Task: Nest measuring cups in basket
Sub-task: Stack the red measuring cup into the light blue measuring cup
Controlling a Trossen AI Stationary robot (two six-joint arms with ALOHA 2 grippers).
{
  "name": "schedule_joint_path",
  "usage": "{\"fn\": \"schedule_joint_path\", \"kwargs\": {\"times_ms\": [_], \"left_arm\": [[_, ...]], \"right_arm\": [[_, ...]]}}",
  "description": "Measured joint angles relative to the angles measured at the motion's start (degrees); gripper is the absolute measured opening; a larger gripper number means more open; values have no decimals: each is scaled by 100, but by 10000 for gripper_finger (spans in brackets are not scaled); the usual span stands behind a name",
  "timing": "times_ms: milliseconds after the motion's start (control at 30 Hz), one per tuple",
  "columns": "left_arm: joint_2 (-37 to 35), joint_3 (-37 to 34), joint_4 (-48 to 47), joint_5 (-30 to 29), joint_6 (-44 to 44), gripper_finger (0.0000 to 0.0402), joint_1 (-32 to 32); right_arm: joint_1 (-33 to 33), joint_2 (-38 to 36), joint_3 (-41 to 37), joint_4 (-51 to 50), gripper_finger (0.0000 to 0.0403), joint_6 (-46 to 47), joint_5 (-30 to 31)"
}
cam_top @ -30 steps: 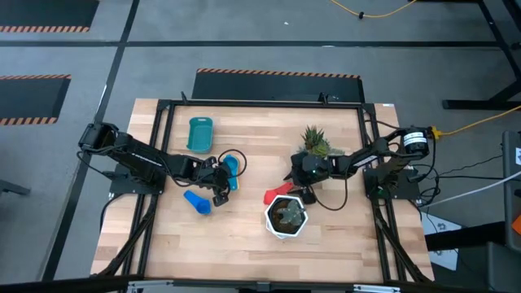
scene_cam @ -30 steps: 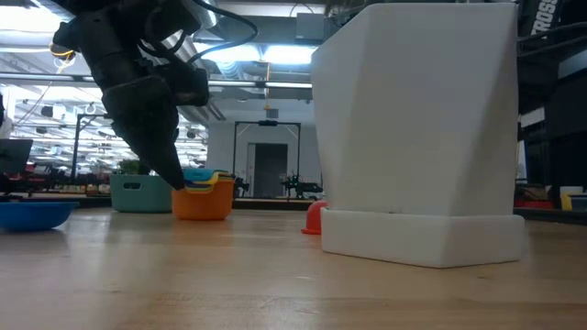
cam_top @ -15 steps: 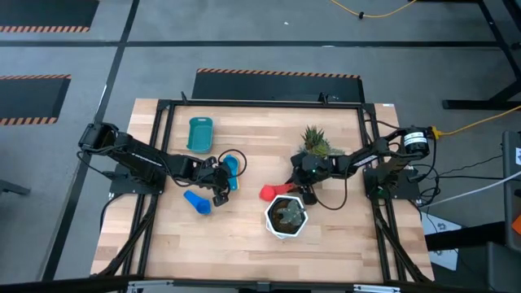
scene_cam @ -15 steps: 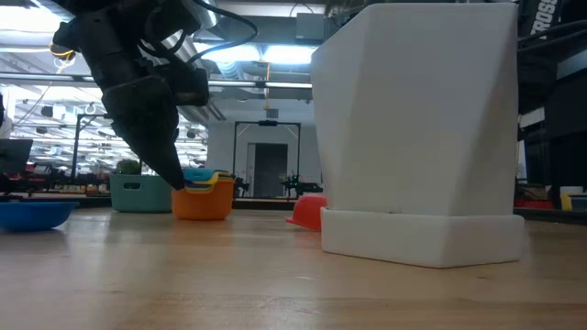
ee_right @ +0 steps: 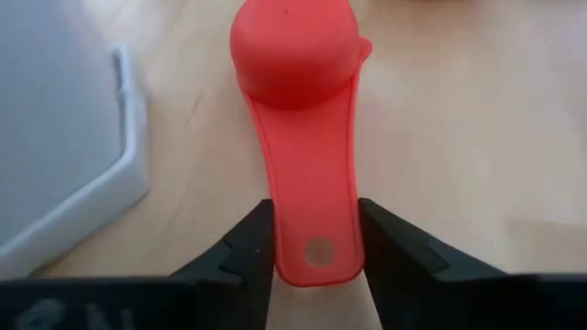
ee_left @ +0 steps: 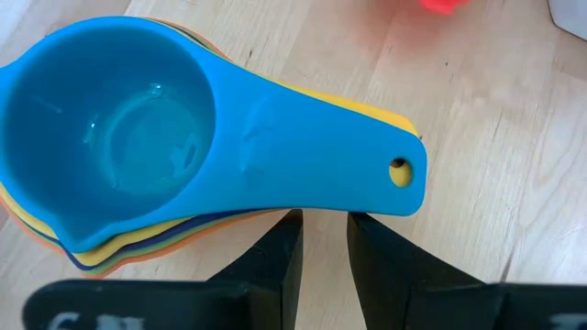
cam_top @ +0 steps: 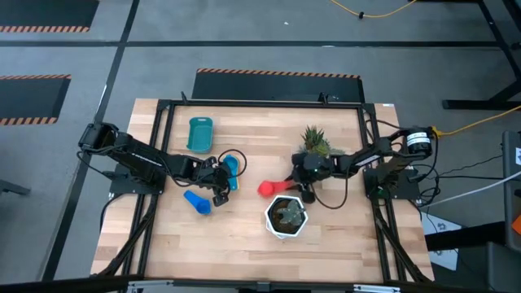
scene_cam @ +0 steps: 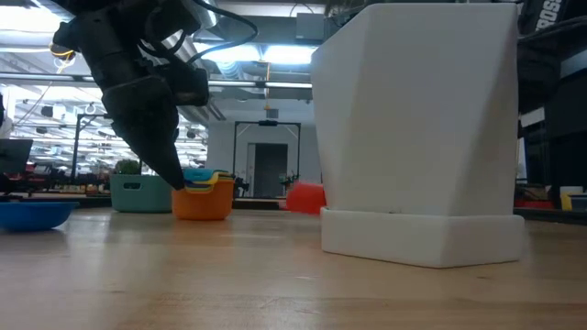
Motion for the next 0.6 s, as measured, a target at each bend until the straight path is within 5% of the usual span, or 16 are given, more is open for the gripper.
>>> {"fn": "schedule_joint_path", "kwargs": {"times_ms": [600], "left_arm": [[0, 0, 27, 0, 0, 81, 0]], "right_arm": [[-24, -649, 22, 1615, 142, 353, 1076]]}}
